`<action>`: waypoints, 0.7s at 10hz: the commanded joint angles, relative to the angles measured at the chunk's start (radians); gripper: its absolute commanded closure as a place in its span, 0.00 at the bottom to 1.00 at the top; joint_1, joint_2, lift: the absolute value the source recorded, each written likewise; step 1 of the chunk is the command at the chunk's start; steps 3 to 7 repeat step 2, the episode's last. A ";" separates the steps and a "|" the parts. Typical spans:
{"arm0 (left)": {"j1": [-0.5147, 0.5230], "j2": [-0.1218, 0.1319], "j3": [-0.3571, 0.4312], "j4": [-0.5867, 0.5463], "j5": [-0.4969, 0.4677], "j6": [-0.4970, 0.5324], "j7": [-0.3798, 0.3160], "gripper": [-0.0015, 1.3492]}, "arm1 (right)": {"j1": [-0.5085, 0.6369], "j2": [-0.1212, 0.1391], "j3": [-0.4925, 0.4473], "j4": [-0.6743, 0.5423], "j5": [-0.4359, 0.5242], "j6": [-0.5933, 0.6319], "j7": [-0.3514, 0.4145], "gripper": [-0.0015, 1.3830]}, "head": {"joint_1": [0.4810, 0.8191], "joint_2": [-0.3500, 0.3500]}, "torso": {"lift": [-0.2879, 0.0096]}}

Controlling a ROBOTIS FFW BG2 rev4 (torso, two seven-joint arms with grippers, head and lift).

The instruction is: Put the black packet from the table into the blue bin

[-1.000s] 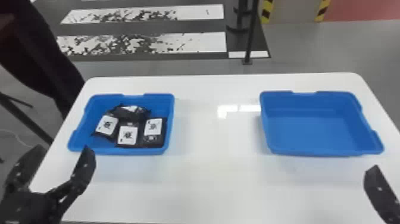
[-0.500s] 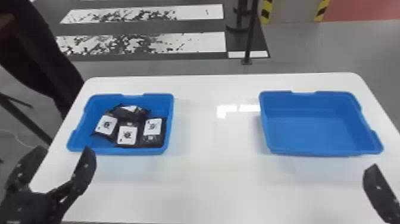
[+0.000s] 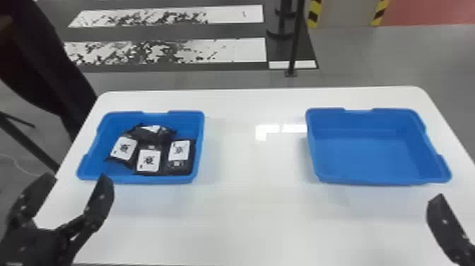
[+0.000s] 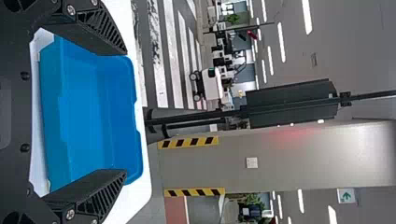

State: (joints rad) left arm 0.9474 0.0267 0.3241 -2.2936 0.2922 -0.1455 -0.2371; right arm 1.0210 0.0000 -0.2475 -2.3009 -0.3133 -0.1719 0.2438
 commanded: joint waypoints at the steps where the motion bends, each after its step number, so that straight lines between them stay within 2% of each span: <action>1: 0.000 0.001 -0.001 0.000 -0.001 0.001 -0.001 0.11 | 0.000 0.001 0.000 0.000 0.000 0.000 0.000 0.08 | 0.63 0.59 | 0.60; 7: 0.000 0.002 -0.001 0.000 0.001 0.001 -0.001 0.11 | 0.002 0.001 0.000 0.000 0.000 0.000 0.000 0.08 | 0.63 0.59 | 0.60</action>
